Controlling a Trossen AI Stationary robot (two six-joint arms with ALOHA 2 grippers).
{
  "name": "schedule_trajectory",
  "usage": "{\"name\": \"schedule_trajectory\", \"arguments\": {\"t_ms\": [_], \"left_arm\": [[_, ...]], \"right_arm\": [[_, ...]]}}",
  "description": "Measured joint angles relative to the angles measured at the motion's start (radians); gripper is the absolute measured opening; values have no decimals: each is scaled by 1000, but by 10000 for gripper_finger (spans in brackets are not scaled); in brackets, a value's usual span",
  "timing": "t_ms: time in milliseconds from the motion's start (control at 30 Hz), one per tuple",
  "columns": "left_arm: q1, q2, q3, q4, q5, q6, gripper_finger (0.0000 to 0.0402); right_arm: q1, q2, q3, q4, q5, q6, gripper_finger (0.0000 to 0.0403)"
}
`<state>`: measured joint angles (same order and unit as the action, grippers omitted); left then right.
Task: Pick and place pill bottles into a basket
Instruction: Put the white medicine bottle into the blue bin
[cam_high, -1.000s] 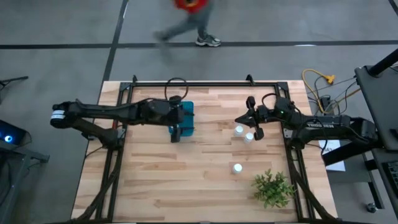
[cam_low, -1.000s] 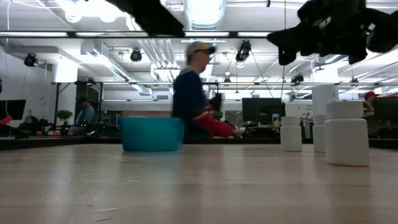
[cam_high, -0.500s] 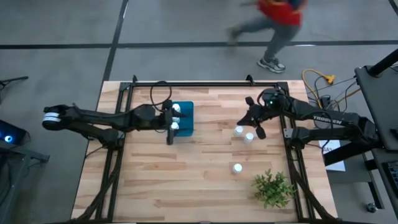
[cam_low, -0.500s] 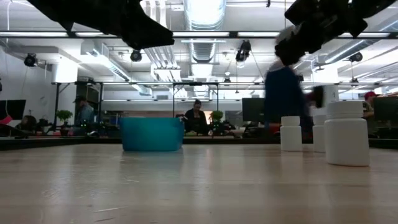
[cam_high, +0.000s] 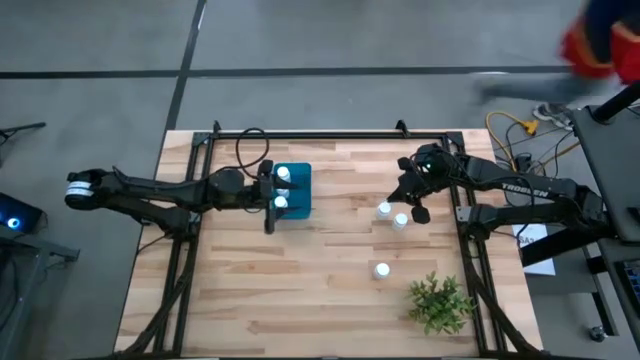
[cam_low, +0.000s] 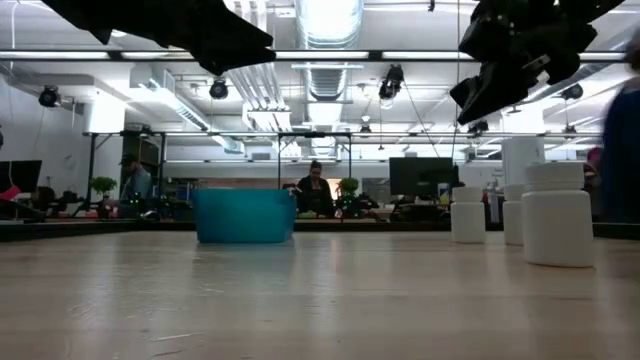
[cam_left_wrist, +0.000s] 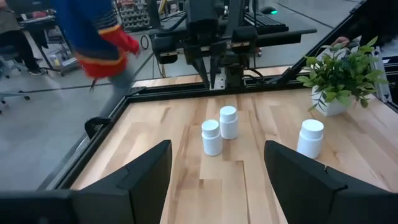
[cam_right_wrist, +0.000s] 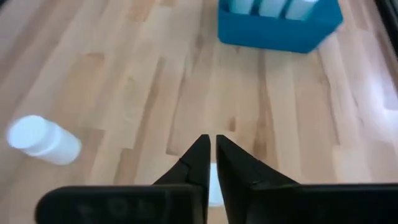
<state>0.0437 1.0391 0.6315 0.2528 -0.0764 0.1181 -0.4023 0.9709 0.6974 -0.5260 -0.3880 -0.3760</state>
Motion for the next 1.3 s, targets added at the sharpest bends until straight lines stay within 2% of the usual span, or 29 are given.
{"name": "schedule_trajectory", "arguments": {"t_ms": [133, 333, 467, 600, 767, 1033, 1300], "left_arm": [[0, -1, 0, -1, 0, 4, 238], [0, -10, -15, 0, 1, 19, 238], [0, -51, -47, 21, 1, 19, 238], [0, -116, -97, 64, 1, 13, 238], [0, -179, -145, 90, 3, -7, 238], [0, -204, -153, 86, 5, -27, 238], [0, -204, -153, 73, 5, -30, 238]], "right_arm": [[0, 9, 0, -1, 6, -17, 57], [0, 13, 0, -1, 7, -28, 133], [0, 13, 0, -1, 17, -28, 178], [0, 13, 0, -2, 34, -2, 205], [2, 38, 0, -34, 61, -12, 219], [20, 253, 32, -58, 74, -31, 220], [32, 351, 71, -43, 77, -70, 219]]}}
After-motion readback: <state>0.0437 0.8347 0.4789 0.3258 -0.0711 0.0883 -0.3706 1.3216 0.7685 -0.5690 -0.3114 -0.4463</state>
